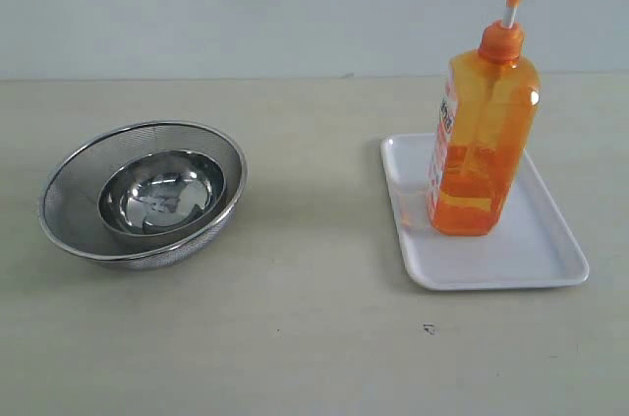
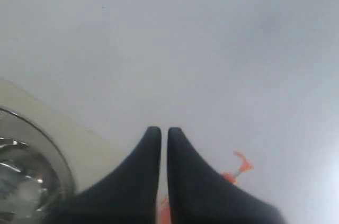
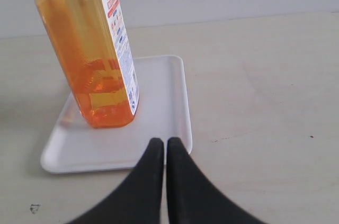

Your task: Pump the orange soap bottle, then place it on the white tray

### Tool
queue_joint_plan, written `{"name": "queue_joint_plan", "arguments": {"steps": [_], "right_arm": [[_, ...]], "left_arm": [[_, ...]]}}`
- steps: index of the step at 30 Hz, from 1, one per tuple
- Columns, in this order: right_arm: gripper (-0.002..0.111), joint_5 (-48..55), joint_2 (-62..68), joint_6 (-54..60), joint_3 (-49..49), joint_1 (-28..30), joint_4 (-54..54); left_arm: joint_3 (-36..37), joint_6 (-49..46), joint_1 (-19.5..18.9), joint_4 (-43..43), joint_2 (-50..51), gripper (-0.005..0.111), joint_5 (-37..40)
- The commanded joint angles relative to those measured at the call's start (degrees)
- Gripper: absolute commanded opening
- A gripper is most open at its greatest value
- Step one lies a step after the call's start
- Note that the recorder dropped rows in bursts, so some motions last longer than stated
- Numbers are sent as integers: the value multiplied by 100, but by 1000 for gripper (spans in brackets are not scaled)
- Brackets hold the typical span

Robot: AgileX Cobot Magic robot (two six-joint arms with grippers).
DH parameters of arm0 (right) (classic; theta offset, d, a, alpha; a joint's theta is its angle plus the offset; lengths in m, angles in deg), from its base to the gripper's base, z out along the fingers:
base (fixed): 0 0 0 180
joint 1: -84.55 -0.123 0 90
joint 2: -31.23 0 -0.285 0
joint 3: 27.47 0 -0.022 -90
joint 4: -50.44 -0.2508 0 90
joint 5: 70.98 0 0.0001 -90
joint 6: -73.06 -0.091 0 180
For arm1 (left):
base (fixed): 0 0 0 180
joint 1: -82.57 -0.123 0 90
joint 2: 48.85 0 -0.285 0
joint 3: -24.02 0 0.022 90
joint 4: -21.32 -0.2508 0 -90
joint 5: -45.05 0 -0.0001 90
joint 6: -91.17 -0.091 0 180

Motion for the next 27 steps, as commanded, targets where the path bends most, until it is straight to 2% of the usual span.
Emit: {"name": "queue_joint_plan", "arguments": {"steps": [1,4,6,8,11,13,14,16,18,27], "right_arm": [[0,-36,-29,13,-3,38,-5],[0,-36,-29,1,-3,38,-5],[0,-36,-29,1,-3,38,-5],[0,-36,-29,9,-3,38,-5],[0,-36,-29,9,-3,38,-5],[0,-36,-29,0,-3,38,-5],[0,-36,-29,0,-3,38,-5],[0,-36,-29,0,-3,38,-5],[0,-36,-29,0,-3,38,-5],[0,-36,-29,2,-3,38,-5]], "left_arm": [[16,88,-17,1756,-21,5,-21],[16,-95,-17,2080,-21,5,-256],[16,-1052,-17,2080,-21,5,-261],[16,-2695,-17,2080,-21,5,-207],[26,-6271,-17,2539,-21,5,75],[87,-8513,-17,3444,-21,5,88],[116,-9293,-17,3958,-21,5,58],[187,-9684,-17,4785,-21,5,38],[231,-9684,-17,5101,-21,5,48],[239,-9779,-17,5128,-21,5,1157]]}}
